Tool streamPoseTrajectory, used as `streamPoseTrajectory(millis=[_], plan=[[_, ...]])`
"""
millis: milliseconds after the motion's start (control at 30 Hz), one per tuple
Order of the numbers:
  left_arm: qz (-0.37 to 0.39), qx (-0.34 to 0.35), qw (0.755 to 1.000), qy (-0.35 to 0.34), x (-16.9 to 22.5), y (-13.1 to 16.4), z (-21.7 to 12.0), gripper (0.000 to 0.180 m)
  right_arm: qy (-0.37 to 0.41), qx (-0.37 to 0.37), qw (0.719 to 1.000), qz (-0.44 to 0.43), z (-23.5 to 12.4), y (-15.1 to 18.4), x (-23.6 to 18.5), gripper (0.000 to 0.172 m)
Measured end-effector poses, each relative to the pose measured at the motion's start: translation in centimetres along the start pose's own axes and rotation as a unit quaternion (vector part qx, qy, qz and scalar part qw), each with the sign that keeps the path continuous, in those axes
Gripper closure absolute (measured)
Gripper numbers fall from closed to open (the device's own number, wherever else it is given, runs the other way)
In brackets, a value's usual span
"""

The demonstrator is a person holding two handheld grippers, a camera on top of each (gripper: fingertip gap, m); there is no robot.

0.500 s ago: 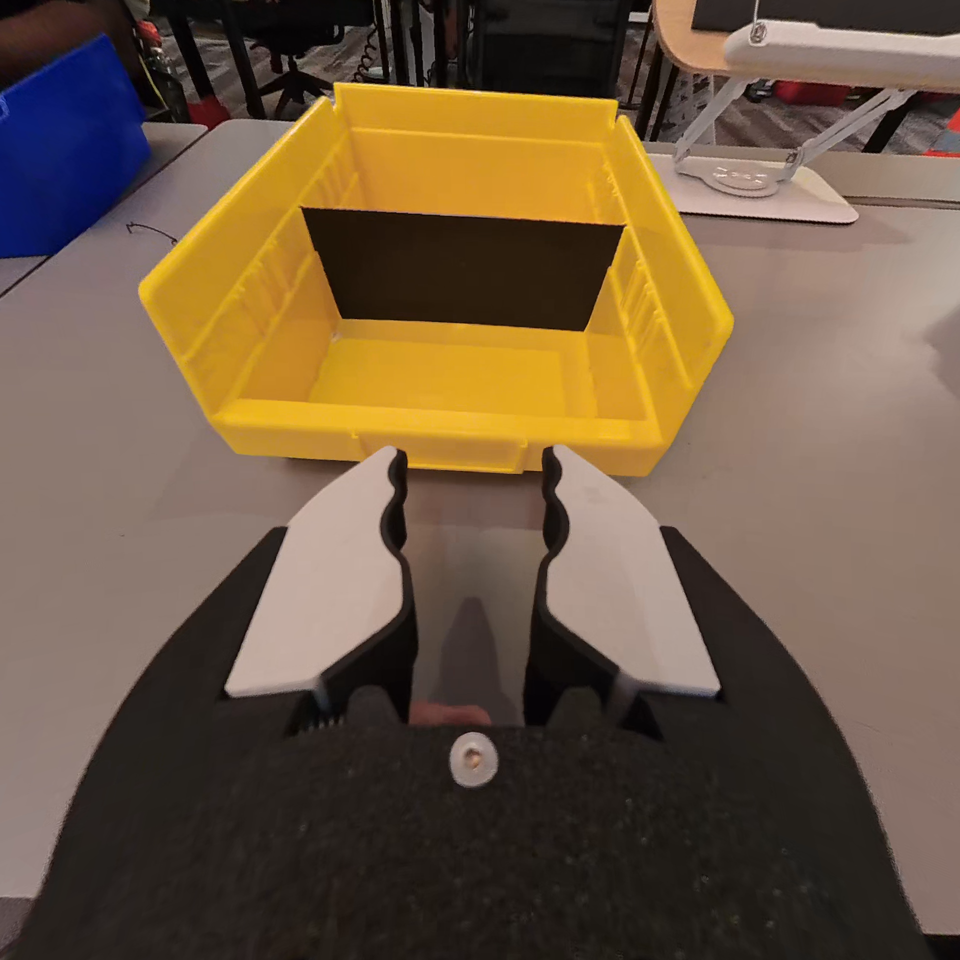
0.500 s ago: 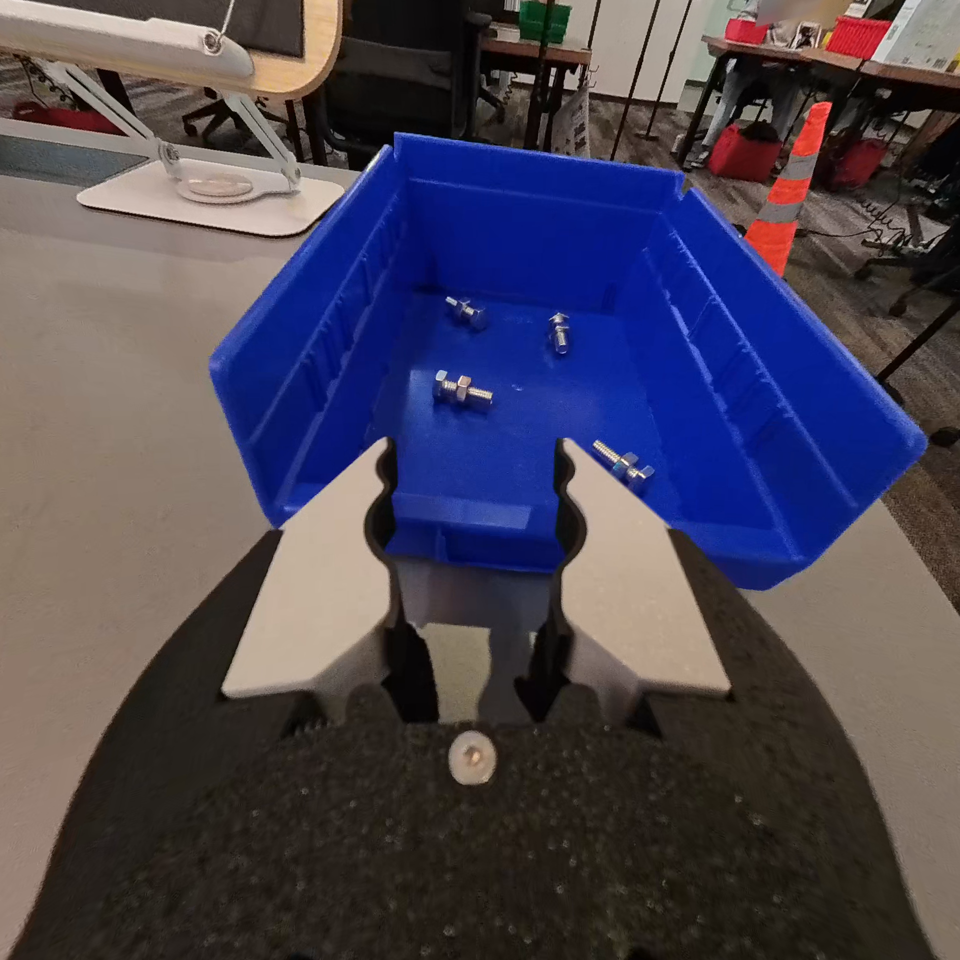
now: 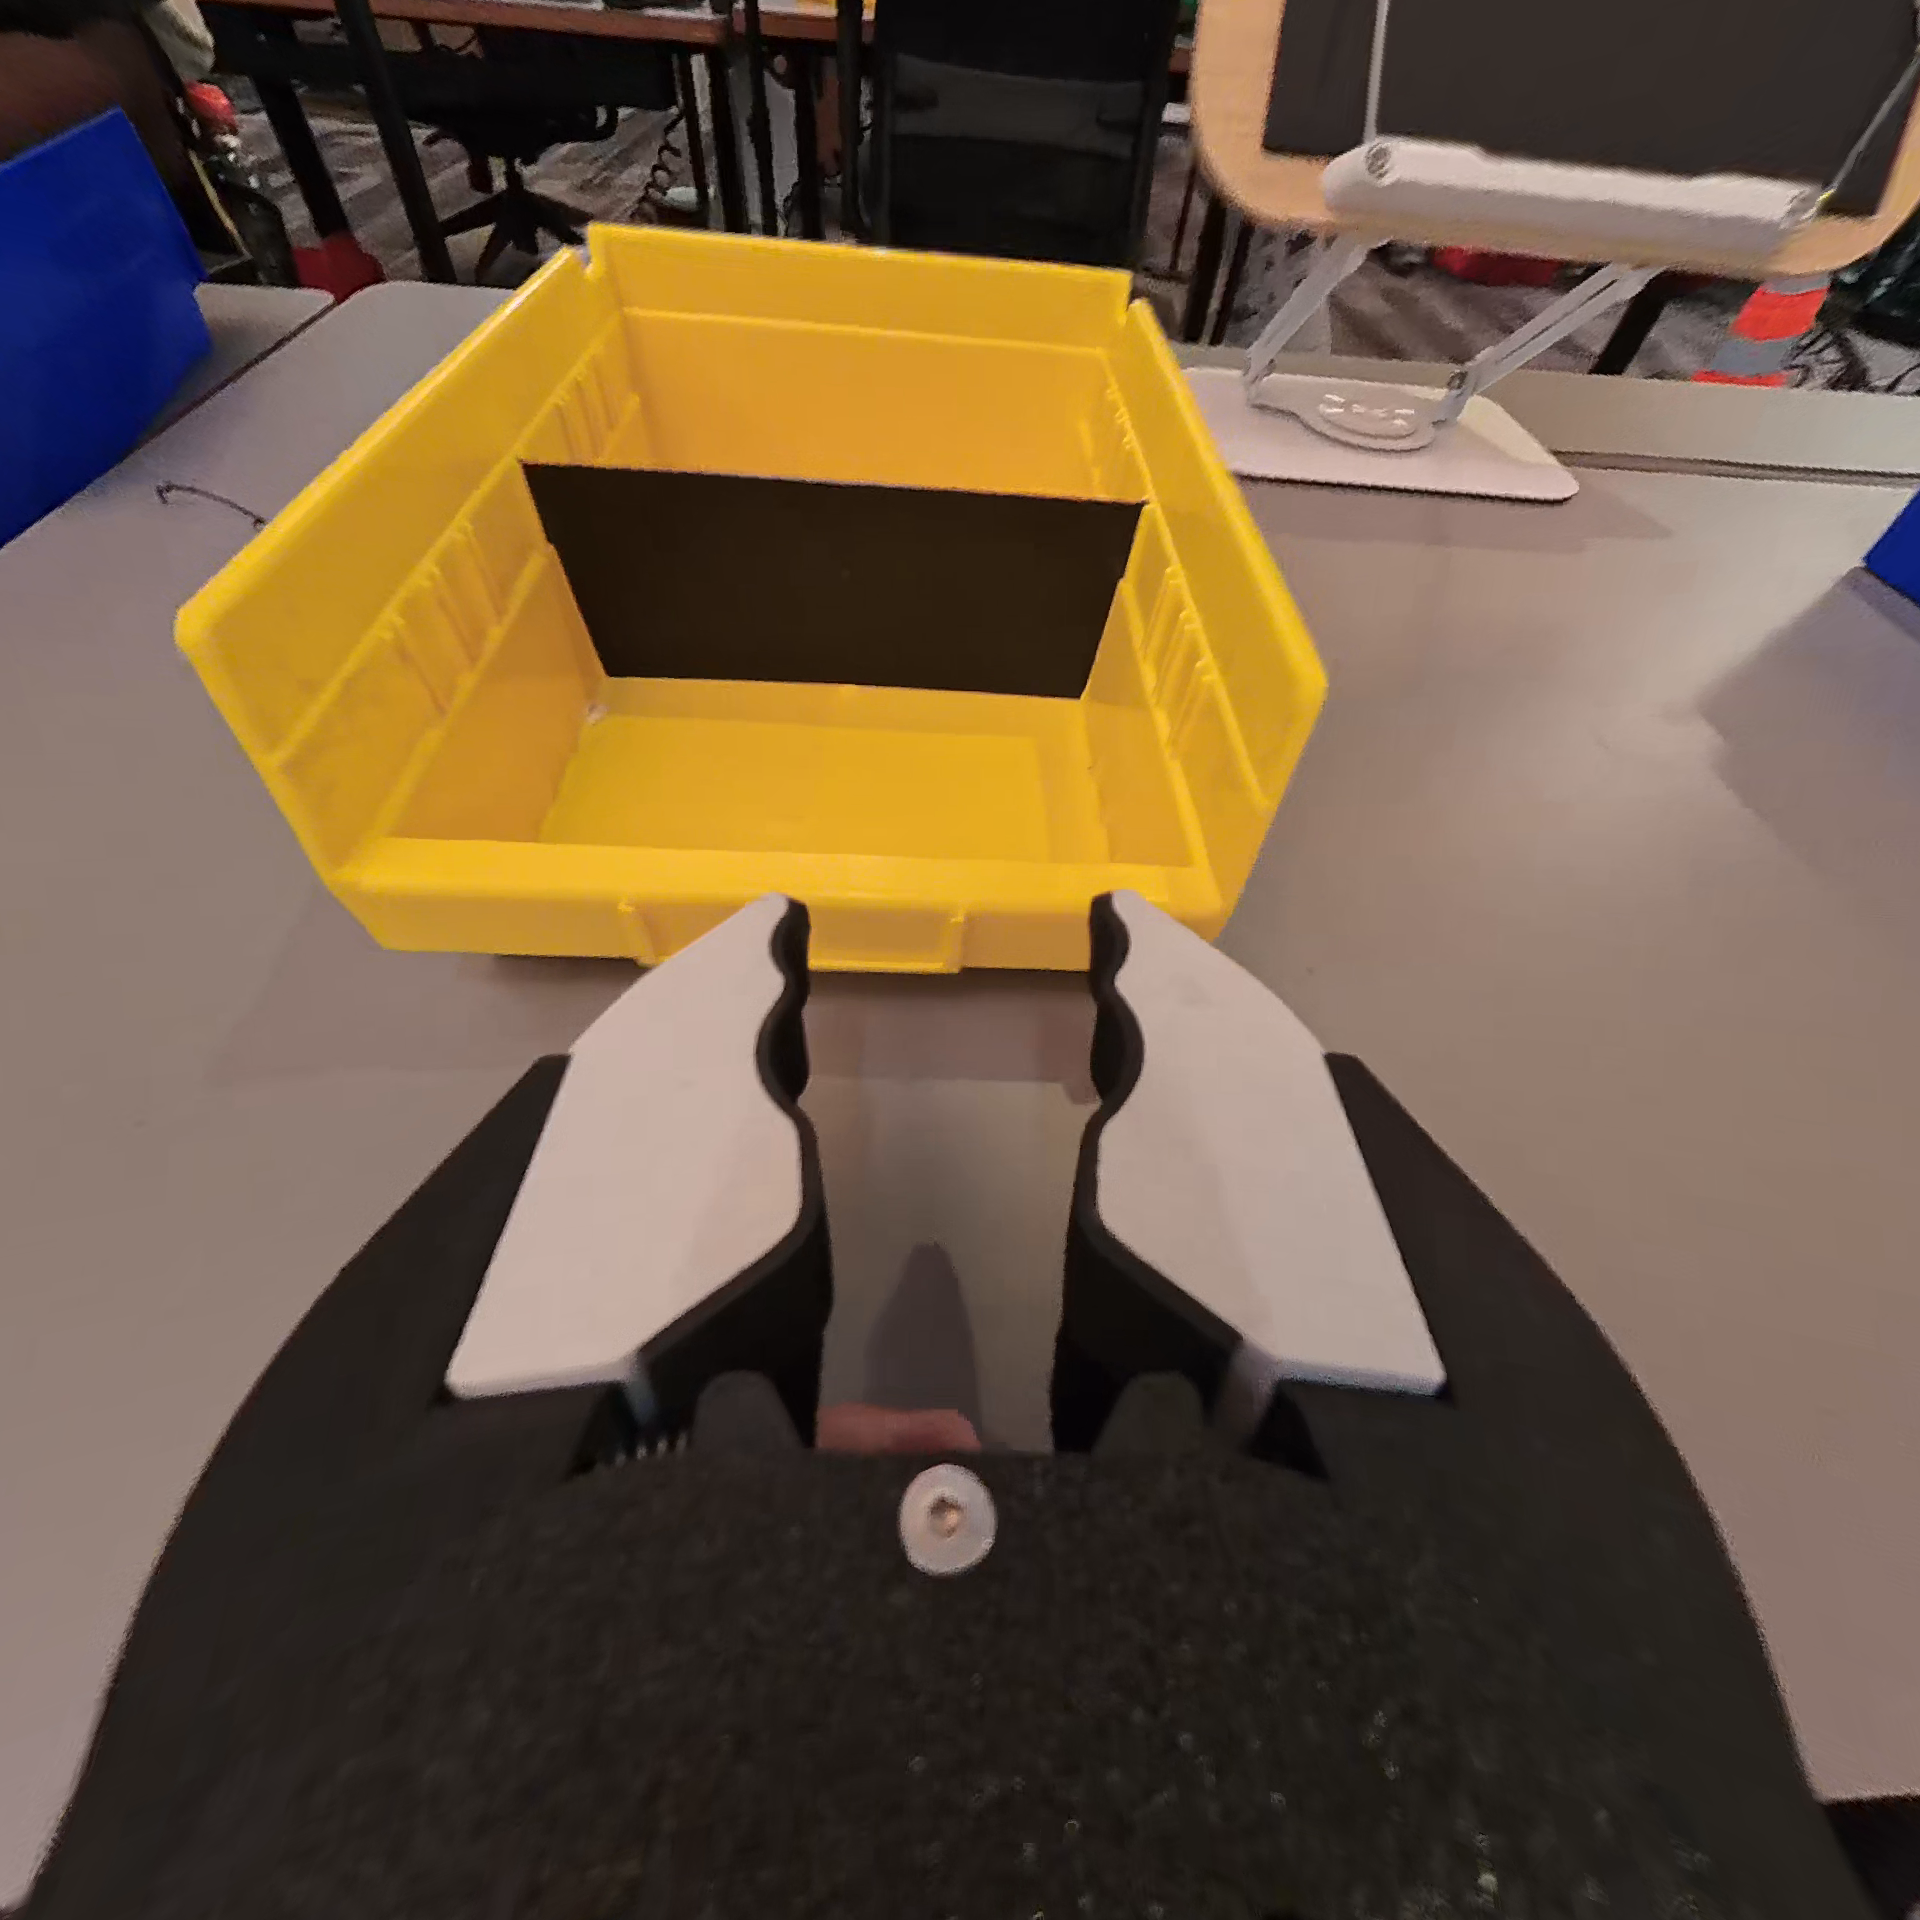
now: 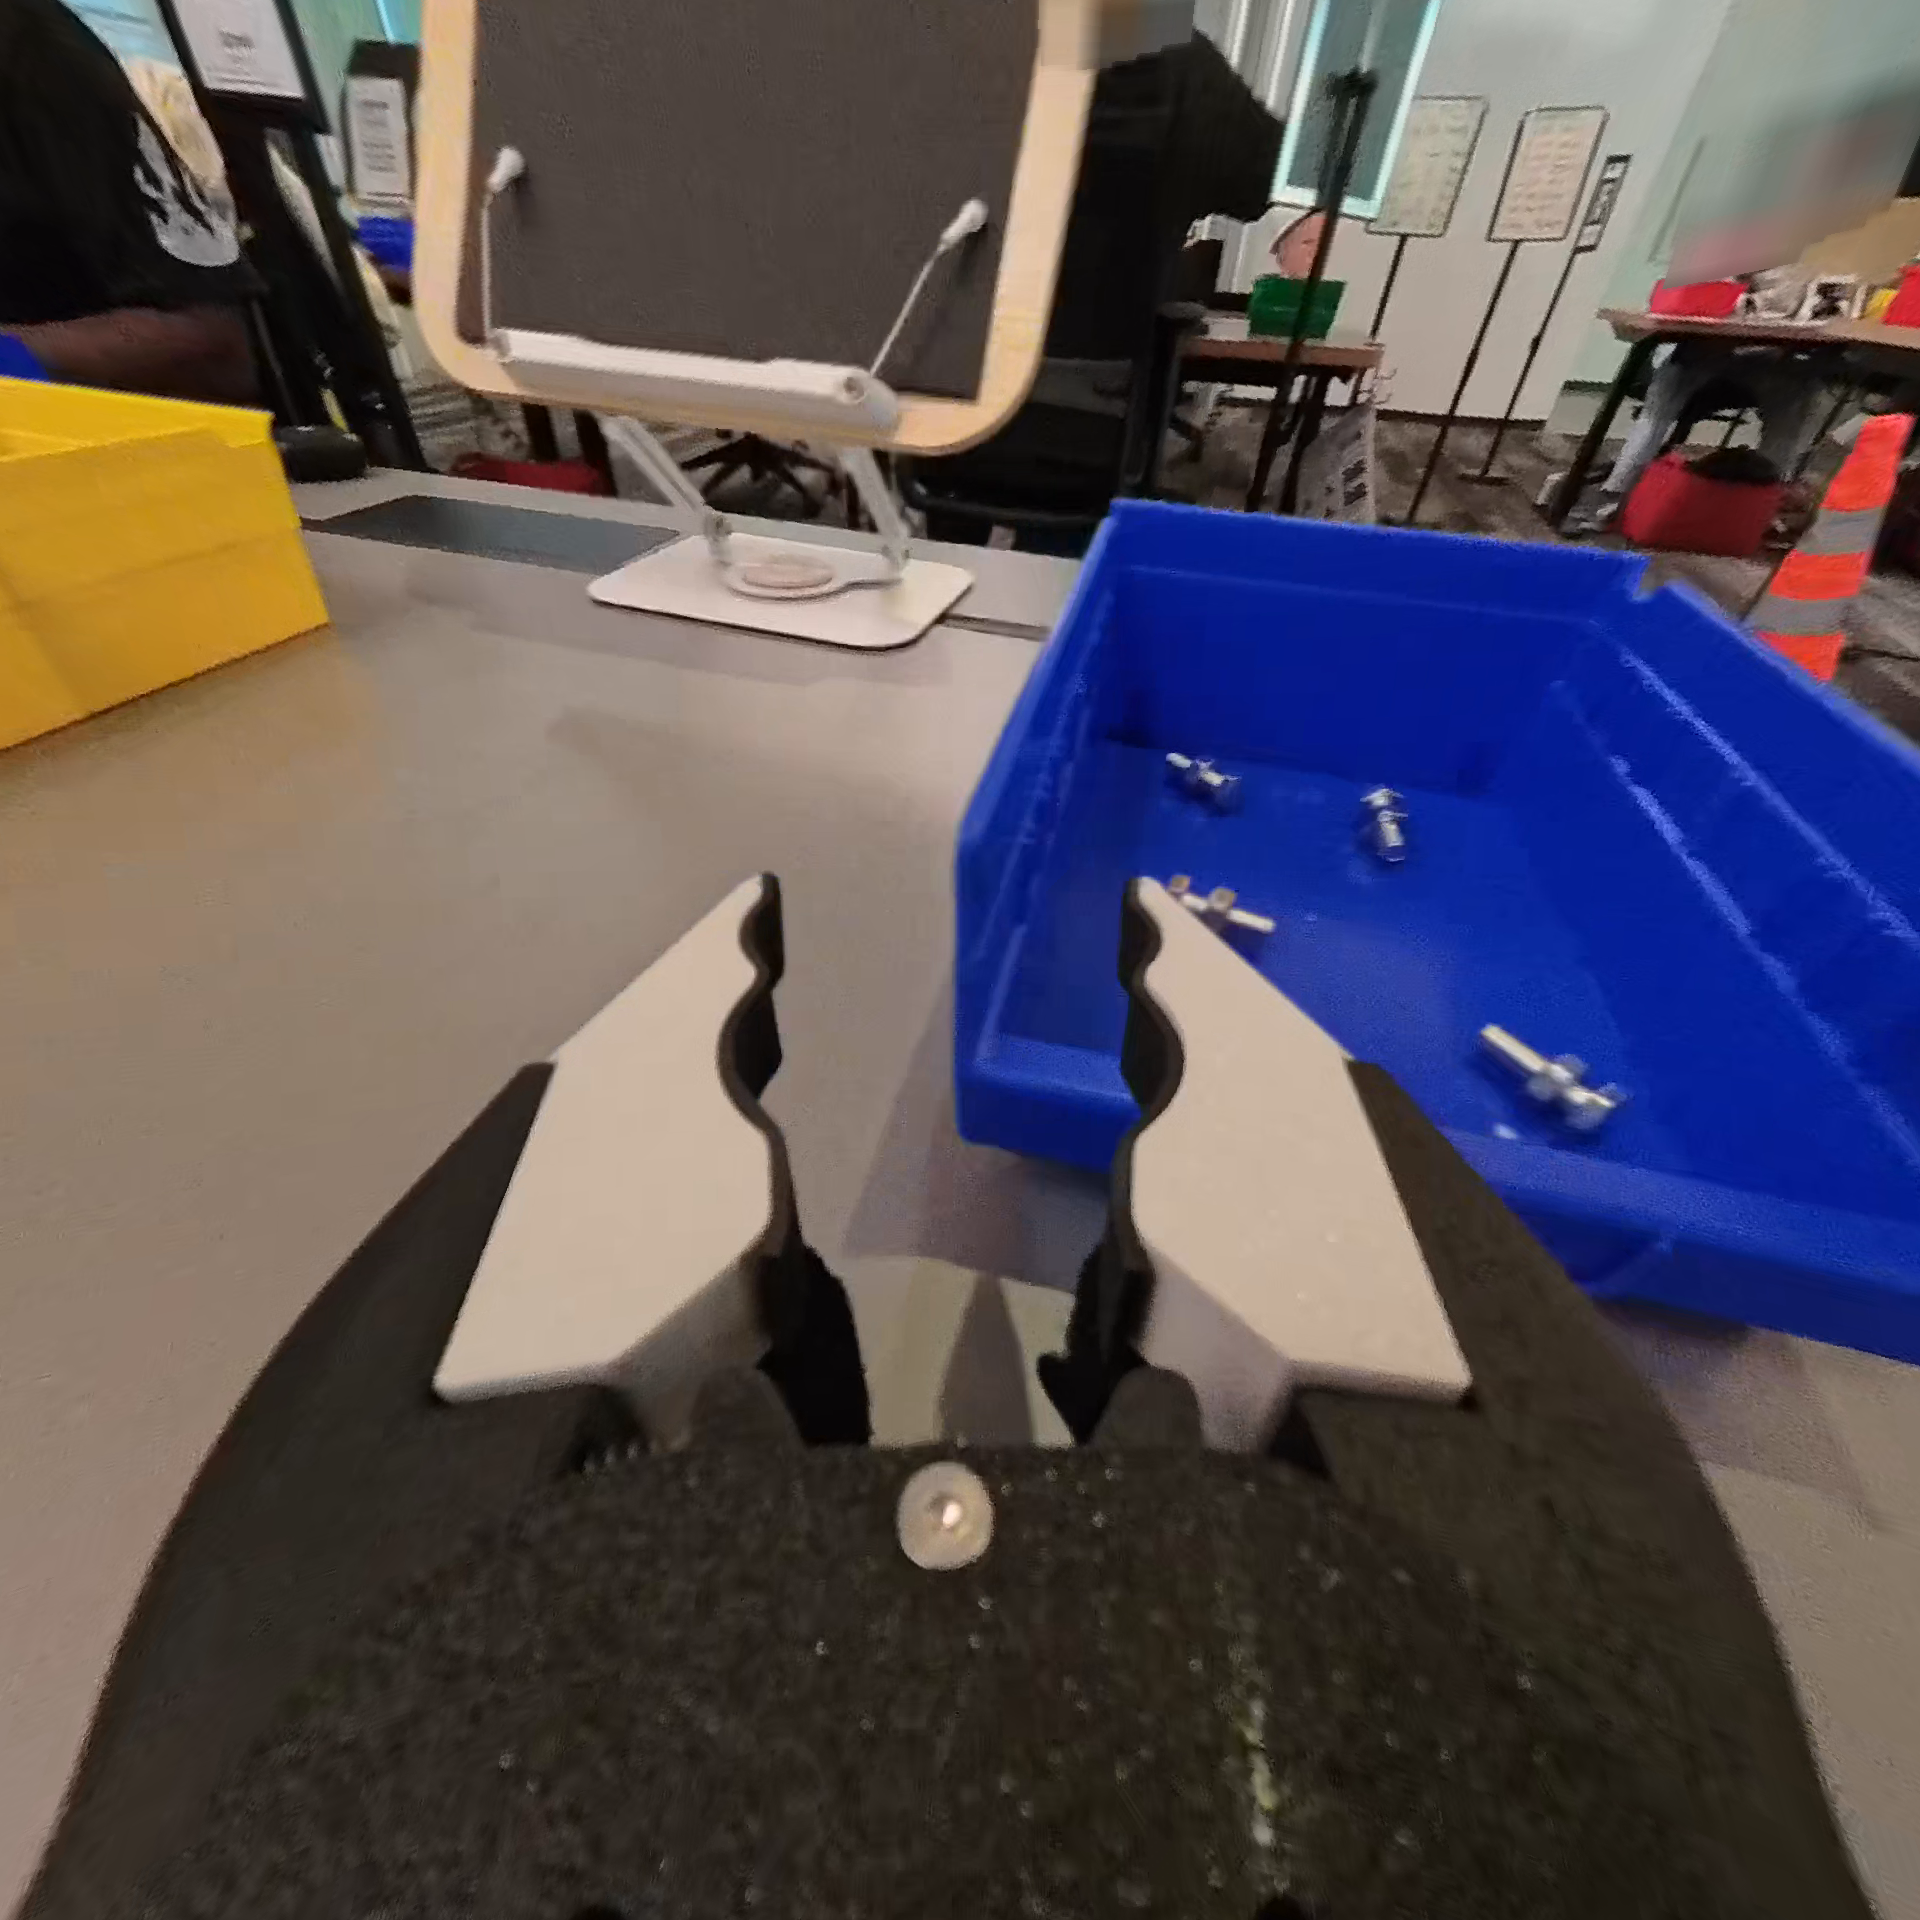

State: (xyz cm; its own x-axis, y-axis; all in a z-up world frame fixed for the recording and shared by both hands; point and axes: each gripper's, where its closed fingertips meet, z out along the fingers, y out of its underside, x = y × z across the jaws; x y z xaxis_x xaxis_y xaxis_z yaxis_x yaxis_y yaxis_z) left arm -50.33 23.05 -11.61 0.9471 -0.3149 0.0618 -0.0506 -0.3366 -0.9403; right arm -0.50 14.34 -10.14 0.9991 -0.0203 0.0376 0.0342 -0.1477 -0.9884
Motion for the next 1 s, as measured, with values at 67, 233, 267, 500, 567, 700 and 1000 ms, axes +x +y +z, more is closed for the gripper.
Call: streamPoseTrajectory(millis=[67, 233, 267, 500, 567, 700, 1000], plan=[[0.004, 0.013, 1.000, 0.016, 1.1, -0.5, 0.1, 0.129, -0.003, -0.027, 1.000, 0.003, 1.1, 0.9, -1.6, 0.100], [0.040, 0.014, 0.997, 0.069, 6.2, -0.3, 0.6, 0.128, -0.034, -0.041, 0.998, 0.015, 2.9, 1.1, -4.4, 0.089], [0.048, 0.014, 0.995, 0.084, 7.8, -0.3, 0.6, 0.128, -0.063, -0.038, 0.997, 0.012, 3.0, 1.1, -5.4, 0.089], [0.099, -0.005, 0.957, 0.273, 28.7, -1.1, 3.1, 0.128, 0.067, 0.105, 0.992, -0.029, -2.1, -6.2, 0.9, 0.102], [0.131, -0.006, 0.945, 0.299, 35.3, -1.3, 4.5, 0.128, 0.213, 0.111, 0.971, -0.016, -5.0, -6.2, 7.3, 0.126], [0.158, -0.029, 0.946, 0.280, 44.4, -0.3, 8.6, 0.129, 0.270, -0.008, 0.959, 0.081, -4.8, 0.2, 14.9, 0.120], [0.092, -0.081, 0.970, 0.209, 46.6, 1.4, 13.7, 0.170, 0.227, -0.082, 0.965, 0.102, -1.7, 3.1, 15.2, 0.169]])
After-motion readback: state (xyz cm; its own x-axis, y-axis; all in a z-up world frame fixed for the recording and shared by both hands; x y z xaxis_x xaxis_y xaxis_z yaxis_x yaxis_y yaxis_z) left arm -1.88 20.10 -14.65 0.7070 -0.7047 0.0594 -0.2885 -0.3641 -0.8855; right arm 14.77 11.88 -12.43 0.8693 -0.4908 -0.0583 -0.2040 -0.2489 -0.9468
